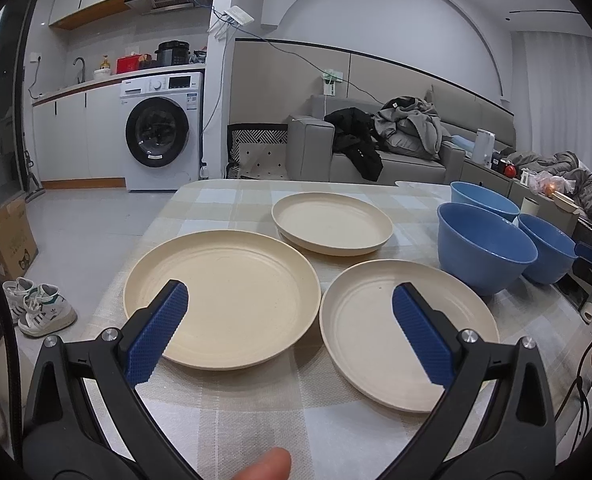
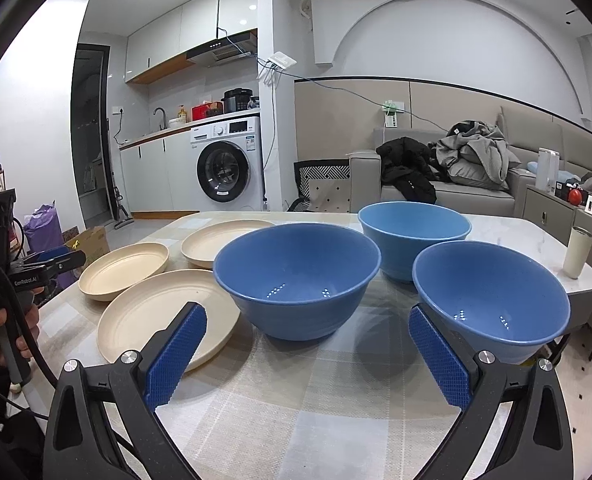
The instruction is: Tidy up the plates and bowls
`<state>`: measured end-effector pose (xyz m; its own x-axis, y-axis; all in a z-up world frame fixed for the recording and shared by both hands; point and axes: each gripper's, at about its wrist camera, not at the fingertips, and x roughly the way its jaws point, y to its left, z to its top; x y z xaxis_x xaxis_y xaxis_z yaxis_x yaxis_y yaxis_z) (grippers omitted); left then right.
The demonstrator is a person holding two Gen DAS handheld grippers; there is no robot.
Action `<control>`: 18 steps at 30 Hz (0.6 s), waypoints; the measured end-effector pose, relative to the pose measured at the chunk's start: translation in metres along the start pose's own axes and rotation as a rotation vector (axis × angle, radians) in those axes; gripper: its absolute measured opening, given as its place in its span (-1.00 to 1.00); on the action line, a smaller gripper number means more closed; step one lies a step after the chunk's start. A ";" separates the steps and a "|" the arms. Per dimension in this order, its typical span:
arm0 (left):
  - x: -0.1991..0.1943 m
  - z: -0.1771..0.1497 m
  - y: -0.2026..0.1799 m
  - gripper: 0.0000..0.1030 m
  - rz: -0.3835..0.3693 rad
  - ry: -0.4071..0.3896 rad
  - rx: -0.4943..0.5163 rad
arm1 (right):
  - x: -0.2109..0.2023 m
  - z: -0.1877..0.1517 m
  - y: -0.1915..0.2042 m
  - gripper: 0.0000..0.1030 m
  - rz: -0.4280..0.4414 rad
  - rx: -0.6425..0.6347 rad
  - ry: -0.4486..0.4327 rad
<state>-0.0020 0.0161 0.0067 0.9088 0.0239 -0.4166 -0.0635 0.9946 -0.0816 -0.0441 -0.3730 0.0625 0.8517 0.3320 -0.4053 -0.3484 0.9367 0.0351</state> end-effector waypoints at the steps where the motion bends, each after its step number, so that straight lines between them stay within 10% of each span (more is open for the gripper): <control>1: -0.002 0.001 0.000 0.98 0.000 -0.003 0.001 | 0.000 0.002 0.001 1.00 0.006 0.002 0.002; 18: -0.037 0.028 0.016 0.98 0.038 0.021 -0.030 | 0.004 0.046 0.049 1.00 0.109 -0.038 0.022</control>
<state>-0.0248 0.0343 0.0461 0.8966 0.0595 -0.4388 -0.1108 0.9895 -0.0923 -0.0396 -0.3201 0.1044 0.7991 0.4288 -0.4213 -0.4534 0.8901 0.0461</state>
